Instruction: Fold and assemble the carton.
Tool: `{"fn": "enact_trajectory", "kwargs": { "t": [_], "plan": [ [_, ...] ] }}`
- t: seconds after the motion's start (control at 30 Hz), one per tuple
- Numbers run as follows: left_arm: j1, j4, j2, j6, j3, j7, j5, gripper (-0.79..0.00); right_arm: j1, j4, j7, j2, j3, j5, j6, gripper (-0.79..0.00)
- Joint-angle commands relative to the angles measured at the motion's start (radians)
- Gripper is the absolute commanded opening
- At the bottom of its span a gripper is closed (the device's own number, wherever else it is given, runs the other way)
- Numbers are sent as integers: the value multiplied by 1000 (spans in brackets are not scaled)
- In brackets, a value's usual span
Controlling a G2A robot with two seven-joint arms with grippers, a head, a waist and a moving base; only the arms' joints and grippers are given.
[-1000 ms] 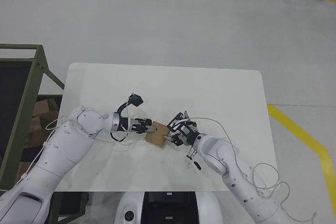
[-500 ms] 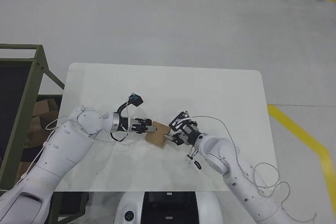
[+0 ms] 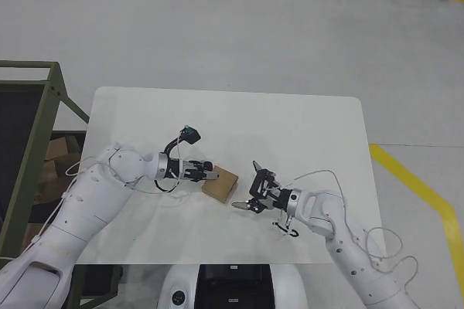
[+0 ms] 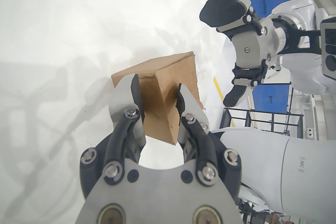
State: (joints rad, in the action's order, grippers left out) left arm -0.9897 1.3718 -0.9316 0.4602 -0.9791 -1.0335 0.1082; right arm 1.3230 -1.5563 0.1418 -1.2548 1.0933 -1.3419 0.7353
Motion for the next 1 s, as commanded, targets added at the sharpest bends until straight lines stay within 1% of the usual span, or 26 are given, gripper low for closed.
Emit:
{"fn": "enact_trajectory", "kwargs": {
  "t": [0.0, 0.23, 0.4, 0.53, 0.7, 0.97],
  "plan": [
    [3, -3, -2, -3, 5, 1, 2, -486, 1, 2, -1, 0, 2, 5, -14, 0],
    [13, -17, -8, -6, 18, 2, 1, -486, 1, 2, -1, 0, 2, 5, -14, 0],
    [17, -24, -10, -2, 21, 2, -4, -486, 7, 21, -56, -2, -30, -37, -40, 0],
    [21, -26, -11, 0, 20, 0, -6, -486, -5, 66, -108, -7, -67, -86, -78, 0],
    [21, -27, -12, 0, 20, 1, -7, -486, -26, 129, -165, -22, -136, -134, -151, 0],
    [26, -32, -15, -6, 26, 0, -4, -493, -62, 227, -288, -54, -216, -120, -281, 0]
  ]
}}
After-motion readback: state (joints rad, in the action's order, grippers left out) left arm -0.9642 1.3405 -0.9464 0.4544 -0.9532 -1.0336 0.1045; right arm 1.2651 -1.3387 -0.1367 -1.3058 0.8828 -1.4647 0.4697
